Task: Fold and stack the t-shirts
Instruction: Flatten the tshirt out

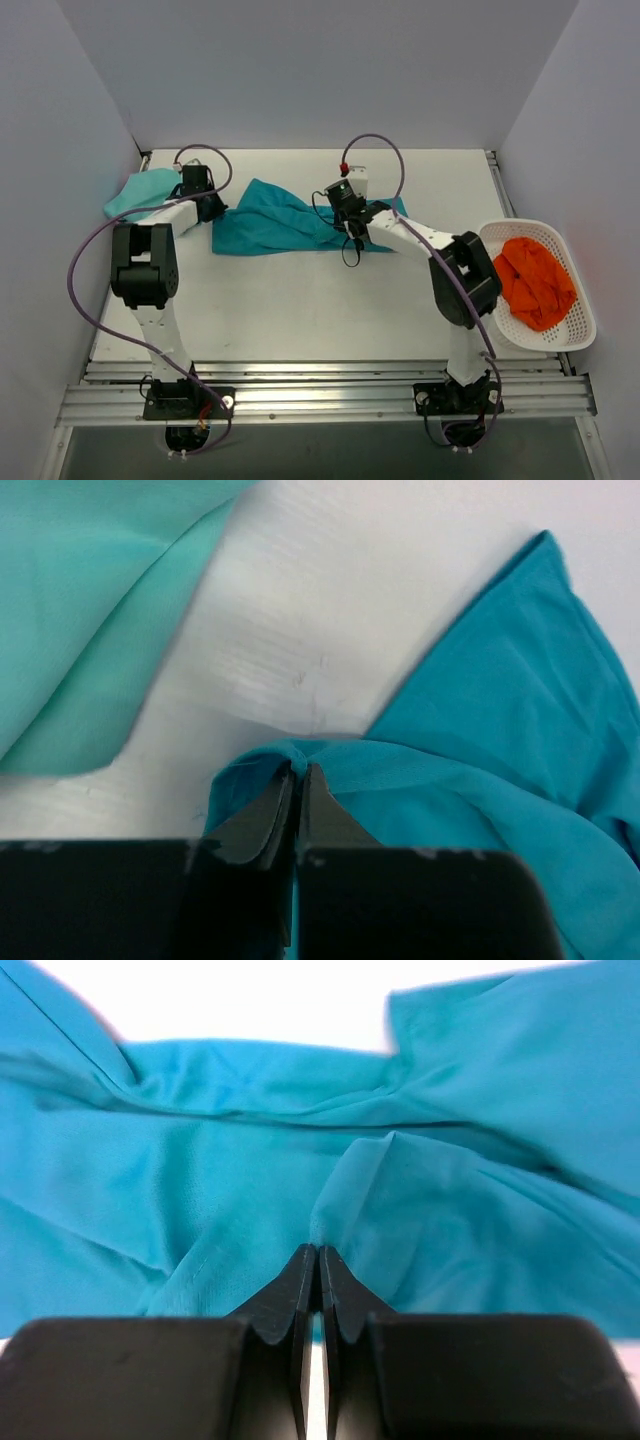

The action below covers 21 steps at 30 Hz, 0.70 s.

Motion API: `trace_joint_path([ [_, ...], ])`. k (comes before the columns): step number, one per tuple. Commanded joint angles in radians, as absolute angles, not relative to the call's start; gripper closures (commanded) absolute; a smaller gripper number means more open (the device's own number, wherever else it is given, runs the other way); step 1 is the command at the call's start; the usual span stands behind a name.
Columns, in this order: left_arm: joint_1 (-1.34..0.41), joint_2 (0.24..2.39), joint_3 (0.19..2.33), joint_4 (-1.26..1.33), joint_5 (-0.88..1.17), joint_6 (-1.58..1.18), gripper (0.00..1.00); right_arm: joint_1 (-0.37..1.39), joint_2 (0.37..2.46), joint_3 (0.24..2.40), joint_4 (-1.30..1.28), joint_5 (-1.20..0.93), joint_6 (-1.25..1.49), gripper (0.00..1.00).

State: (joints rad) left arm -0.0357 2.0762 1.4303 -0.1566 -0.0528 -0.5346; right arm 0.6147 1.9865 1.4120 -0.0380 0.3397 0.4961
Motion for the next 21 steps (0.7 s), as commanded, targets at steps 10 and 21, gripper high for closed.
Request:
trace_joint_path([
  [10, -0.115, 1.352, 1.279, -0.286, -0.176, -0.448, 0.98, 0.640, 1.275, 1.341, -0.199, 0.551, 0.442, 1.00],
  [21, -0.271, 0.841, 1.359, -0.468, -0.079, -0.422, 0.98, 0.701, 0.726, 1.293, -0.138, 0.332, 0.327, 1.00],
])
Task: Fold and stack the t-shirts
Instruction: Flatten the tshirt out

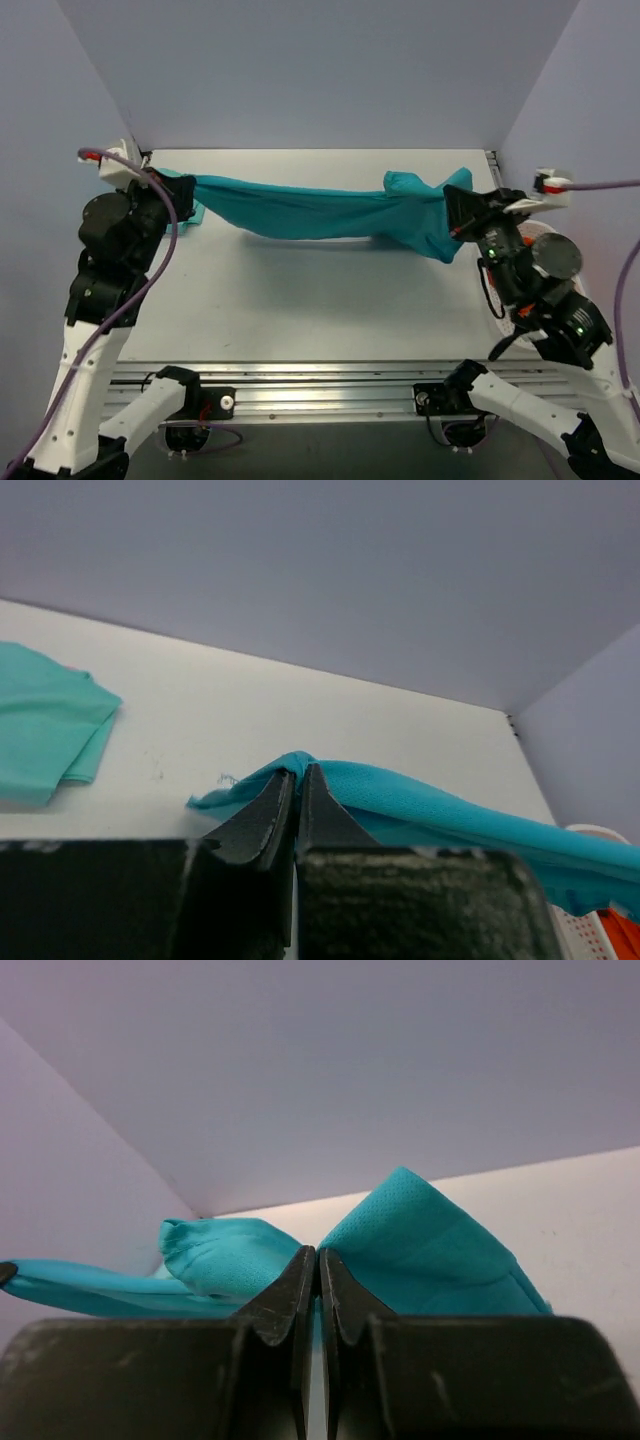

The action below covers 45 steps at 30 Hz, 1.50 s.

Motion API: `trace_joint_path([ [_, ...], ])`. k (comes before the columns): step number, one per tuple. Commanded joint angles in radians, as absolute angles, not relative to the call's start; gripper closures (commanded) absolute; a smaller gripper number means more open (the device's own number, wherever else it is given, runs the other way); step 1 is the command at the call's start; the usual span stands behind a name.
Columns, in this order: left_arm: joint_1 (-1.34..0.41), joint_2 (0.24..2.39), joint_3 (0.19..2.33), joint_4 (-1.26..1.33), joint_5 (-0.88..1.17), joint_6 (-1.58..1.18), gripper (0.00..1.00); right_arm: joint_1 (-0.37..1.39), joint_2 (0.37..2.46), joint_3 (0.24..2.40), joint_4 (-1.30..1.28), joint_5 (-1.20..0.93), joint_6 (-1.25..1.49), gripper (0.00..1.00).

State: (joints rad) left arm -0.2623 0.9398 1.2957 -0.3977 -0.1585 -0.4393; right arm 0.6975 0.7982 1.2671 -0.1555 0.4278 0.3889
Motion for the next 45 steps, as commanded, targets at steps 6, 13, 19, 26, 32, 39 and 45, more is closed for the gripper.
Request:
trace_joint_path([
  [6, -0.272, 0.712, 1.469, -0.508, 0.035, -0.419, 0.98, 0.667, 0.617, 1.354, -0.054, 0.134, 0.298, 1.00],
  [13, -0.272, 0.833, 1.565, -0.454, 0.015, -0.402, 0.98, 0.548, 0.836, 1.591, -0.152, 0.196, 0.265, 1.00],
  [19, -0.264, 1.040, 1.444, -0.284, -0.043, -0.388, 0.98, 0.542, 1.112, 1.583, -0.104, 0.506, 0.189, 1.00],
  [26, -0.129, 1.394, 1.237, 0.075, 0.061, -0.408, 0.98, 0.424, 1.522, 1.344, 0.179, 0.538, 0.257, 1.00],
  [32, -0.084, 1.984, 1.447, 0.214, 0.086, -0.380, 0.98, 0.356, 2.035, 1.449, 0.339, 0.538, 0.339, 1.00],
  [39, -0.040, 2.237, 1.787, -0.037, 0.058, -0.445, 0.06, 0.347, 2.283, 1.750, 0.265, 0.552, 0.334, 0.00],
  [45, -0.011, 2.136, 1.746, -0.026, 0.054, -0.460, 0.06, 0.353, 2.155, 1.727, 0.273, 0.575, 0.311, 0.00],
])
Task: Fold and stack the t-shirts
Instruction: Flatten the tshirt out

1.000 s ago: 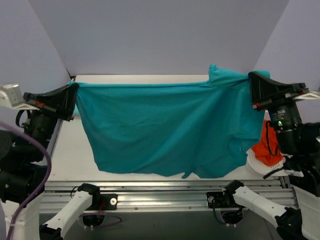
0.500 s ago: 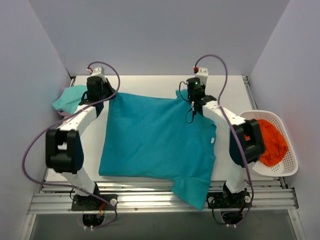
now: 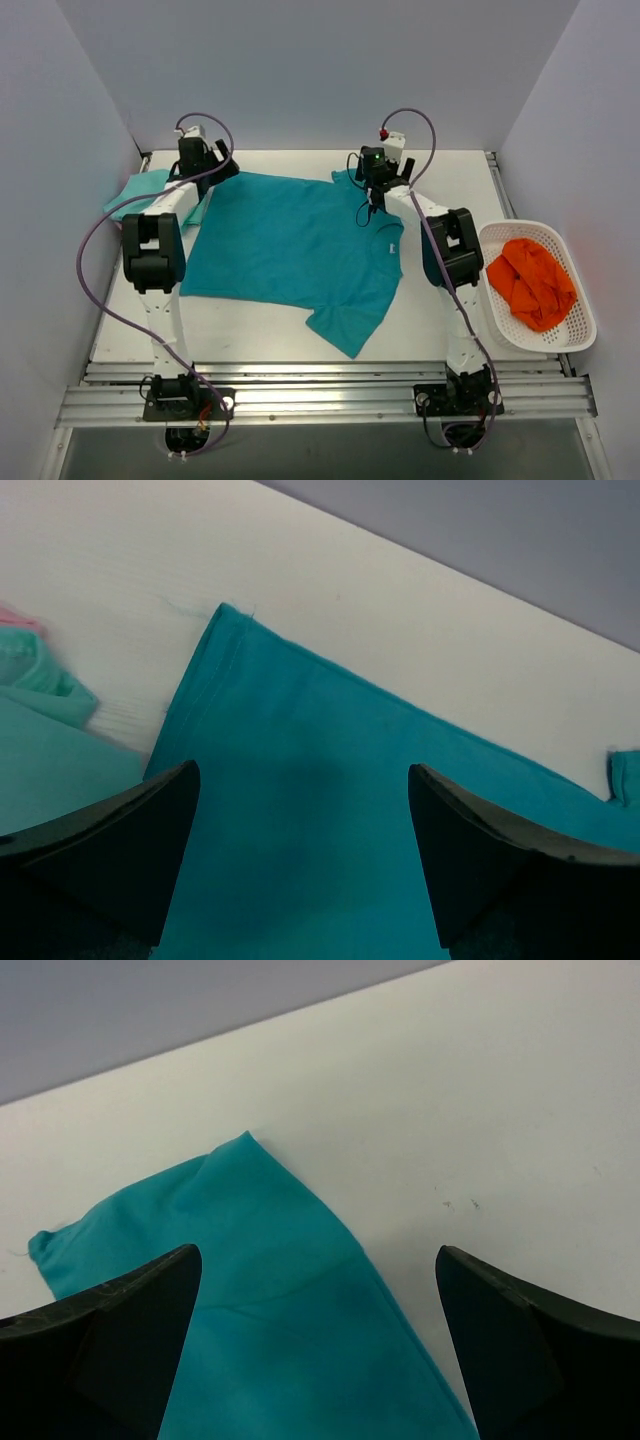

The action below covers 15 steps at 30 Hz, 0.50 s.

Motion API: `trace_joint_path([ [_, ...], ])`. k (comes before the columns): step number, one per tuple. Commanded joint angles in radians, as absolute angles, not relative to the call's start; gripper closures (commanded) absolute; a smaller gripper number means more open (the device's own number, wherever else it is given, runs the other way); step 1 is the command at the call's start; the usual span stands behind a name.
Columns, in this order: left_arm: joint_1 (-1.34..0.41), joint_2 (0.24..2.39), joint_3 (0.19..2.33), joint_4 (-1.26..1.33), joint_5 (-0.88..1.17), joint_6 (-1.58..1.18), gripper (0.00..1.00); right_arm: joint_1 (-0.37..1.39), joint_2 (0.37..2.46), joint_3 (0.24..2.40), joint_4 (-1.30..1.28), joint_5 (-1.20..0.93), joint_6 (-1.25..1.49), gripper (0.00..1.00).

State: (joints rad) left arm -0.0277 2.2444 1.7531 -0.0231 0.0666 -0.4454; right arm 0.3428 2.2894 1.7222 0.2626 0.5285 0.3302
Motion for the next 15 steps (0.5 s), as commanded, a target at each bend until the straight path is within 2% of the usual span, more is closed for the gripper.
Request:
trace_joint_path([
  [1, -0.011, 2.114, 1.730, -0.018, 0.052, -0.460, 0.06, 0.362, 2.114, 1.718, 0.272, 0.584, 0.310, 0.00],
  [6, -0.017, 1.932, 1.591, 0.041, 0.034, -0.453, 0.06, 0.405, 1.967, 1.631, 0.241, 0.643, 0.308, 0.00],
  [11, -0.035, 1.738, 1.424, 0.002, -0.072, -0.436, 0.06, 0.480, 1.755, 1.338, 0.230, 0.690, 0.423, 0.00],
  [15, -0.066, 1.559, 1.252, -0.081, -0.129, -0.436, 0.06, 0.508, 1.614, 1.102, 0.192, 0.599, 0.589, 0.00],
])
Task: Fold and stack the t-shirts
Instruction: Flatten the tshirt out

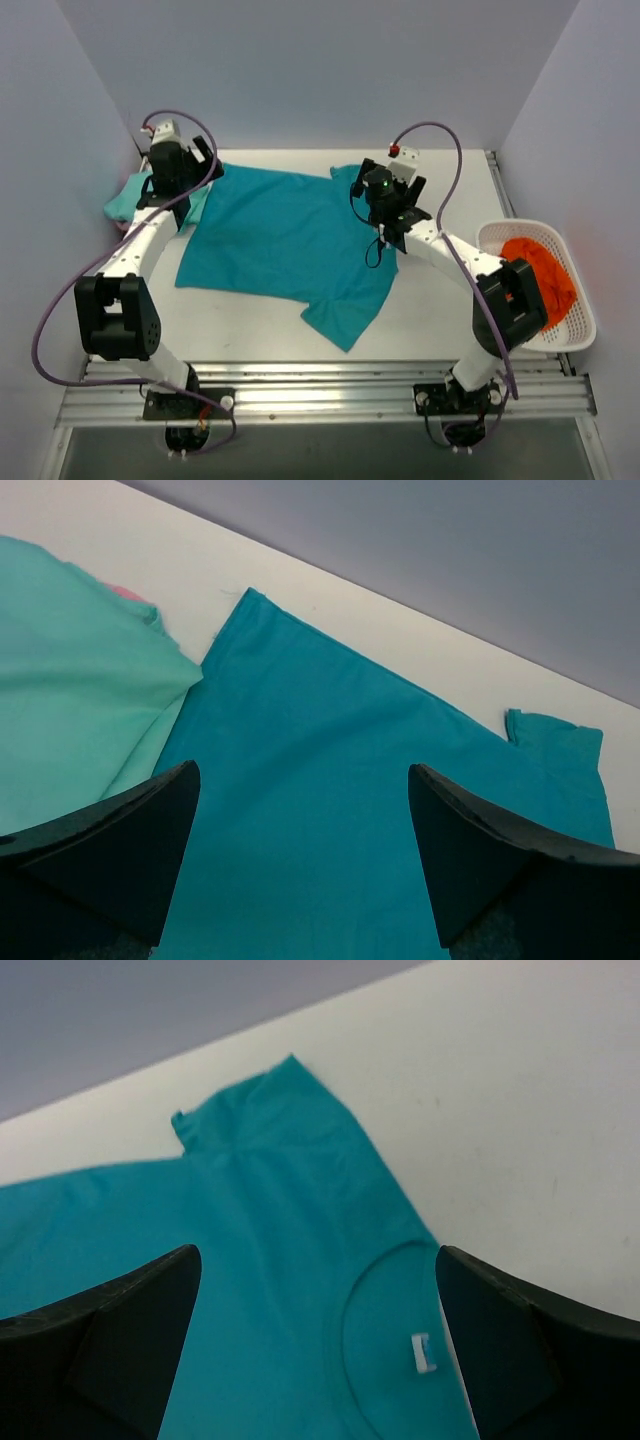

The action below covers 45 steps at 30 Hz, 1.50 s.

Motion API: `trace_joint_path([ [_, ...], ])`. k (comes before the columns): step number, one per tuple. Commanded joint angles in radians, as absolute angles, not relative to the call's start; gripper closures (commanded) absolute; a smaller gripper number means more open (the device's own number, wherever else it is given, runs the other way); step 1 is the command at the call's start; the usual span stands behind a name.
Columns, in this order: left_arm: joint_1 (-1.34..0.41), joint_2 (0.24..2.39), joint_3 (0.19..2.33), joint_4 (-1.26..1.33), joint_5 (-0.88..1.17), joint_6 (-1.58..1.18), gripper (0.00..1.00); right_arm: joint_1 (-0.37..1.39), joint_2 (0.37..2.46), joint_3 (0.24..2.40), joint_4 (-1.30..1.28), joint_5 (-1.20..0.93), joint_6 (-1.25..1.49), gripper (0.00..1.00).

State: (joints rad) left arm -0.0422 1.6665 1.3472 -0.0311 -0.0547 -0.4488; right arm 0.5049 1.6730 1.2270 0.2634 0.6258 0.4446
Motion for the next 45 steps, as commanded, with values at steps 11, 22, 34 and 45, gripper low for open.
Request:
trace_joint_path([
  [11, -0.182, 1.368, 0.931, -0.104, -0.215, -0.537, 0.06, 0.518, 1.333, 0.657, 0.048, 0.483, 0.946, 0.00],
  [22, -0.233, 1.344, 0.867, -0.101, -0.235, -0.571, 0.06, 0.522, 1.339, 0.517, 0.135, 0.417, 0.991, 0.00],
  [34, -0.242, 1.347, 0.865, -0.089, -0.249, -0.565, 0.06, 0.529, 1.555, 0.543, 0.278, 0.351, 0.980, 0.30],
  [45, -0.242, 1.342, 0.870, -0.097, -0.255, -0.552, 0.06, 0.511, 1.554, 0.581, 0.215, 0.388, 0.965, 1.00],
])
